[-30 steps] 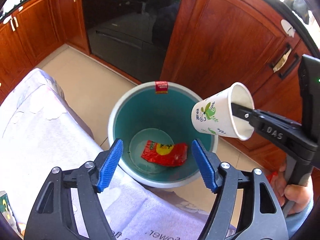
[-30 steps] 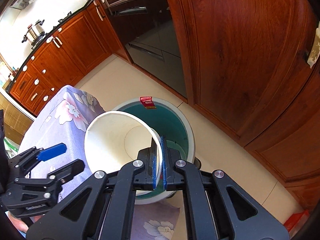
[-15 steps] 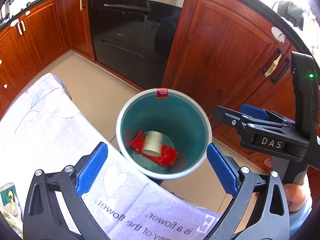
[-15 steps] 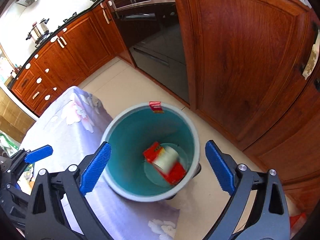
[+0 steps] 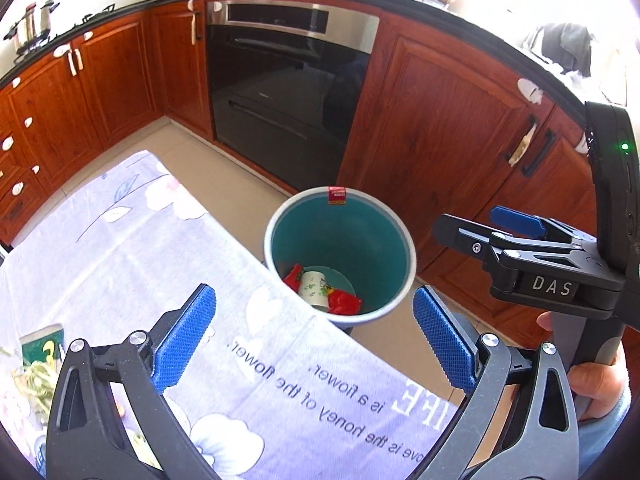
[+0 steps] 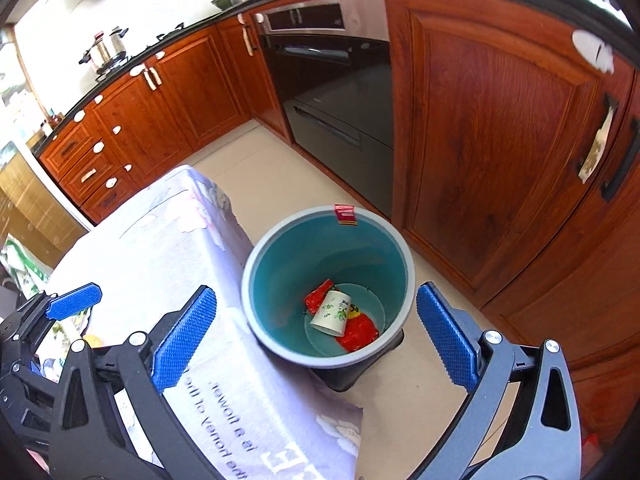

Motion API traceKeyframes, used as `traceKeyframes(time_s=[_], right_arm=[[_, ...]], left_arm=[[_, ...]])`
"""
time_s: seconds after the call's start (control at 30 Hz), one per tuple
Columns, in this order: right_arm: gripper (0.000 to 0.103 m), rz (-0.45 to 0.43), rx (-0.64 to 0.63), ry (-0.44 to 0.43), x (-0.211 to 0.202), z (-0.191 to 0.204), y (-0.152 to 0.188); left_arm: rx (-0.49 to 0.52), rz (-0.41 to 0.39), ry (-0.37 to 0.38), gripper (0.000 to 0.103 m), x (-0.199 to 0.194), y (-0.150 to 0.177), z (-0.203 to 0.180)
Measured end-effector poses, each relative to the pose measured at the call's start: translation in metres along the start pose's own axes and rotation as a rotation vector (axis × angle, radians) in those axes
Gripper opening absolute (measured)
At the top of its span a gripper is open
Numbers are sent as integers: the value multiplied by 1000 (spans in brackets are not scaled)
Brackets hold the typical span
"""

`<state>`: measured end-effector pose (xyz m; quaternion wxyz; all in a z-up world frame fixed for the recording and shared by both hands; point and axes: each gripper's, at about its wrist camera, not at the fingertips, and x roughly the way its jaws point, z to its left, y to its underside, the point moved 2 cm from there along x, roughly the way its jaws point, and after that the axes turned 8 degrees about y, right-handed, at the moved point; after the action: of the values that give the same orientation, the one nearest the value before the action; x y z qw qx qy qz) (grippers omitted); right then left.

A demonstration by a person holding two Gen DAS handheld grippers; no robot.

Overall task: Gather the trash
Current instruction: 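Move both tools back over the table, then grasp the brown Pocky box edge with the left gripper and lift it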

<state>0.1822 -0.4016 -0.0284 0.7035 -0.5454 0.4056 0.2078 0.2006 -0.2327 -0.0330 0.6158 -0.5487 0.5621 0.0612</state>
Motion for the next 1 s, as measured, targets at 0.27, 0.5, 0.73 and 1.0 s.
traceKeyframes(time_s=[0.27,0.5,0.73,1.0], right_arm=[[96,-9,-53,-37,-33,33,16],[96,15,-117,-87,-49,71,38],[96,69,-206,-139,-59,116,73],[96,167,-381,-216,-63,177,132]], left_arm=[[-20,-36,-40,99,-51,31,16],[-54,-43,-133,99,-100,74,55],[-143,-45,-201,99,-140,121,99],[-186,-7,-240,99,-174,194,124]])
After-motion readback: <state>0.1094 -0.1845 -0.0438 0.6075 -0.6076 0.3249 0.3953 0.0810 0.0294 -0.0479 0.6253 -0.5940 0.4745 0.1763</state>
